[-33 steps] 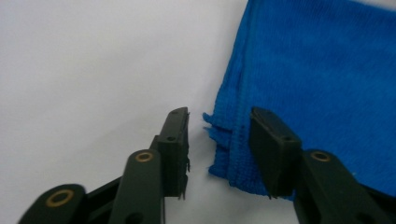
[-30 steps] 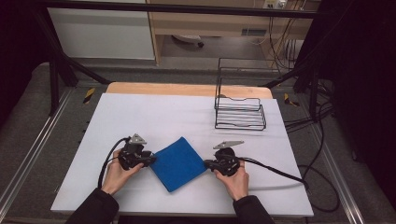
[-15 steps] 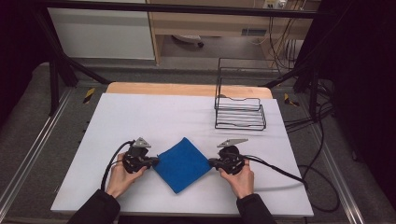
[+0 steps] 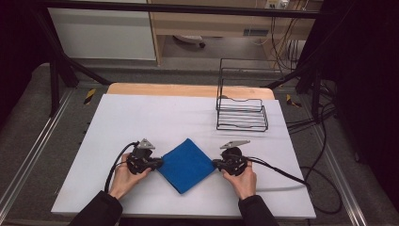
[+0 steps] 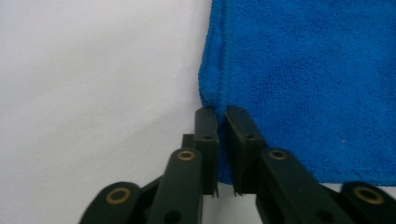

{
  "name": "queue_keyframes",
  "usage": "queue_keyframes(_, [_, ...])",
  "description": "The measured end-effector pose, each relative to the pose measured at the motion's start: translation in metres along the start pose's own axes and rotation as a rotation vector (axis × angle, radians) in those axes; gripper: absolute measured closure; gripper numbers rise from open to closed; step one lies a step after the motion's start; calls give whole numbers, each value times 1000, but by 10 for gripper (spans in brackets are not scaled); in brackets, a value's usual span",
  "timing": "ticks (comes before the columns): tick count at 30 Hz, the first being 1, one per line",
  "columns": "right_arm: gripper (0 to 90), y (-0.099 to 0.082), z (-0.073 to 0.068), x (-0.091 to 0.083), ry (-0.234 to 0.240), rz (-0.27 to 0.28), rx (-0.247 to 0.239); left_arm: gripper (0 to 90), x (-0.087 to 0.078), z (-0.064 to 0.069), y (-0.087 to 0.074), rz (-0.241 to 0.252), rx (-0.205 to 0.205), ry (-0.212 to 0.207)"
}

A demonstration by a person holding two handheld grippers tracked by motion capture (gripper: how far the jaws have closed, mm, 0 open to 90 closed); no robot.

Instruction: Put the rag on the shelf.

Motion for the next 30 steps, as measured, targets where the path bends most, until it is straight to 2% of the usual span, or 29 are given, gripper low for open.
queue_keyframes(5, [880, 3, 1, -2, 3, 7, -5, 871, -4, 3, -1, 5, -18, -10])
queue_keyframes(8, [882, 8, 5, -5, -3, 17, -15, 872, -7, 10, -2, 13, -30, -35])
queue_keyframes(10, [883, 18, 12, -7, -17, 28, -24, 871, -9, 21, -3, 30, -60, -68])
queue_keyframes(11, [883, 18, 12, -7, -17, 28, -24, 870, -9, 21, -3, 30, -60, -68])
queue_keyframes(12, [883, 25, 18, -4, -30, 28, -26, 868, -9, 26, -3, 31, -62, -73])
queue_keyframes(19, [883, 42, 26, 18, -54, 5, -61, 863, -8, 50, -4, 51, -45, -40])
queue_keyframes(24, [880, 48, 25, 31, -67, 36, -103, 853, -10, 56, -4, 71, -42, -30])
queue_keyframes(26, [863, 46, 25, 33, -81, 50, -117, 844, -9, 56, -5, 68, -40, -31])
queue_keyframes(27, [780, 44, 23, 31, -103, 79, -140, 824, -9, 56, -5, 67, -38, -27])
queue_keyframes(28, [744, 43, 21, 27, -108, 104, -151, 801, -9, 55, -5, 70, -38, -24])
queue_keyframes(29, [698, 42, 18, 23, -93, 118, -150, 764, -11, 53, -6, 69, -24, -16])
queue_keyframes(30, [632, 40, 14, 17, -70, 131, -132, 725, -13, 52, -6, 75, -28, -15])
Point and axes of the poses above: each handheld gripper's, and its own axes: x roughly forward along the jaws, y roughly out of its top, z roughly to its right, the point moved 2 cm from there along x, roughly forward along the jaws, and after that the axes turned 8 degrees about x, right-handed, at the moved point
